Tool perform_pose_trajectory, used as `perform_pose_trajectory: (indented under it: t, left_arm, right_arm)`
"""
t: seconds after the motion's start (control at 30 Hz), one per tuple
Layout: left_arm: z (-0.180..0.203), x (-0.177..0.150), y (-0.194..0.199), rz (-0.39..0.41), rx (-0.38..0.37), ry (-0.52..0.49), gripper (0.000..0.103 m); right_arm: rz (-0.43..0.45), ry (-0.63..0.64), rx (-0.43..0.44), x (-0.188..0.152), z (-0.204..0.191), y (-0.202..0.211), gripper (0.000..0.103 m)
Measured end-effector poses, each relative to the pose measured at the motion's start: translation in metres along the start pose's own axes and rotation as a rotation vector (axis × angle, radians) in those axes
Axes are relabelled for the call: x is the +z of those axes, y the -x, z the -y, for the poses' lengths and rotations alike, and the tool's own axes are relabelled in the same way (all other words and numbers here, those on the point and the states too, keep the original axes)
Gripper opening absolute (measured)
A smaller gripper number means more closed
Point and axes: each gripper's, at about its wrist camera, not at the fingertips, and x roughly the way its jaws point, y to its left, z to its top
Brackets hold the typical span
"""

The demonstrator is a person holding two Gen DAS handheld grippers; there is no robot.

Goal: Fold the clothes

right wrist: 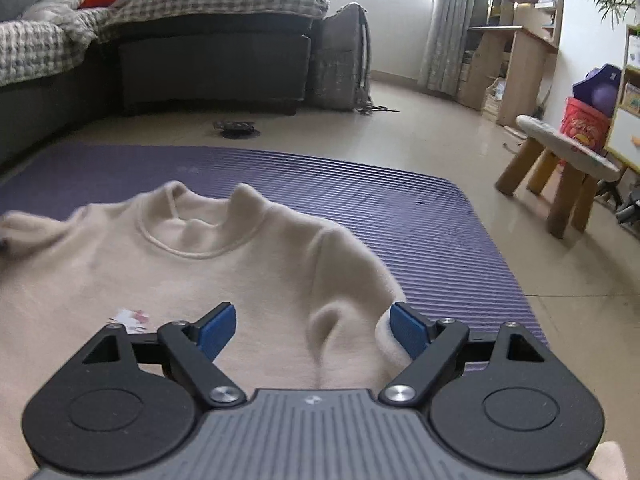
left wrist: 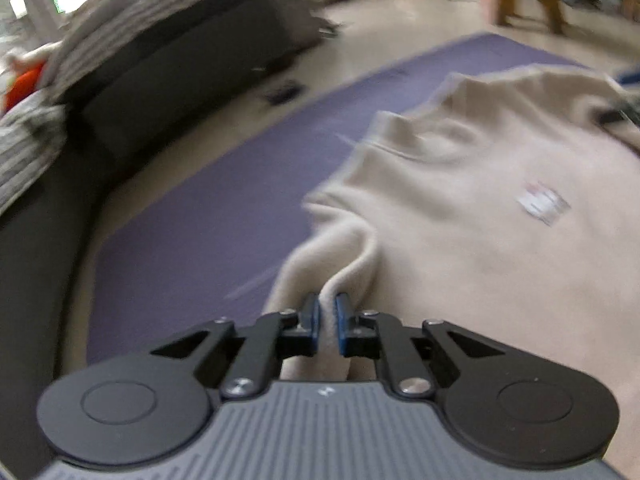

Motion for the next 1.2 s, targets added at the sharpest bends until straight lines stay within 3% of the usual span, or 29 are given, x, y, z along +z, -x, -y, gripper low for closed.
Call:
perform_pose_trajectory:
  t: [0.07, 0.13, 0.17, 0.23, 0.3, 0.37, 0.4, 0.43, 0.5, 0.6, 0.67, 0.77, 0.93, 1.07, 1.1, 1.13, 1.17, 1.2]
  left_arm:
    - [-0.015, 0.004, -0.004, -0.005, 0.076, 0.045, 0.01]
    - [-0.036, 0.005, -0.021, -0.068, 0.187, 0.092, 0.012]
    - [-0.044, 0.005, -0.03, -0.104, 0.211, 0.111, 0.012]
    - [-0.066, 0.0, -0.062, -0.259, 0.237, 0.192, 0.015]
    - [-0.075, -0.002, -0.075, -0.312, 0.27, 0.218, 0.016]
    - [-0.085, 0.0, -0.079, -0.304, 0.282, 0.272, 0.022]
    - [-0.087, 0.003, -0.076, -0.281, 0.269, 0.293, 0.034]
    - [-0.089, 0.006, -0.074, -0.258, 0.256, 0.315, 0.054]
    - [-0.085, 0.014, -0.068, -0.198, 0.235, 0.31, 0.077]
    - [-0.067, 0.031, -0.067, -0.108, 0.145, 0.237, 0.08]
    - [-0.053, 0.042, -0.075, -0.075, 0.075, 0.178, 0.08]
    - [-0.037, 0.056, -0.09, -0.035, -0.022, 0.11, 0.084]
    - [-0.036, 0.07, -0.122, 0.013, -0.159, 0.115, 0.087]
    - [-0.043, 0.061, -0.144, -0.046, -0.262, 0.213, 0.078]
    - [-0.045, 0.056, -0.146, -0.045, -0.29, 0.249, 0.064]
    - [-0.048, 0.052, -0.147, -0.043, -0.318, 0.284, 0.044]
    - [-0.048, 0.049, -0.147, -0.034, -0.337, 0.3, 0.022]
    - [-0.046, 0.046, -0.143, -0.014, -0.363, 0.315, 0.015]
  right_arm:
    - [-0.015, -0.025, -0.03, -0.001, 0.009, -0.004, 0.085]
    - [-0.04, -0.049, -0.059, -0.002, 0.02, -0.01, 0.085]
    - [-0.055, -0.057, -0.077, -0.002, 0.024, -0.013, 0.085]
    - [-0.077, -0.073, -0.099, -0.002, 0.032, -0.019, 0.085]
    - [-0.086, -0.099, -0.115, 0.0, 0.042, -0.024, 0.085]
    - [-0.102, -0.085, -0.133, 0.004, 0.047, -0.031, 0.085]
    - [-0.12, -0.07, -0.138, 0.005, 0.049, -0.036, 0.085]
    - [-0.142, -0.06, -0.145, 0.005, 0.051, -0.042, 0.086]
    - [-0.181, -0.057, -0.17, 0.004, 0.059, -0.056, 0.086]
    - [-0.193, -0.113, -0.252, 0.011, 0.079, -0.07, 0.086]
    - [-0.153, -0.137, -0.284, 0.021, 0.093, -0.075, 0.083]
    - [-0.04, -0.251, -0.092, 0.031, 0.106, -0.065, 0.083]
    - [-0.018, -0.26, 0.124, 0.037, 0.087, -0.079, 0.084]
    - [-0.066, -0.306, 0.182, 0.032, 0.069, -0.106, 0.083]
    - [-0.082, -0.316, 0.182, 0.03, 0.066, -0.11, 0.08]
    - [-0.095, -0.316, 0.178, 0.028, 0.065, -0.115, 0.062]
    - [-0.107, -0.312, 0.173, 0.027, 0.062, -0.118, 0.037]
    - [-0.101, -0.307, 0.172, 0.027, 0.06, -0.117, 0.024]
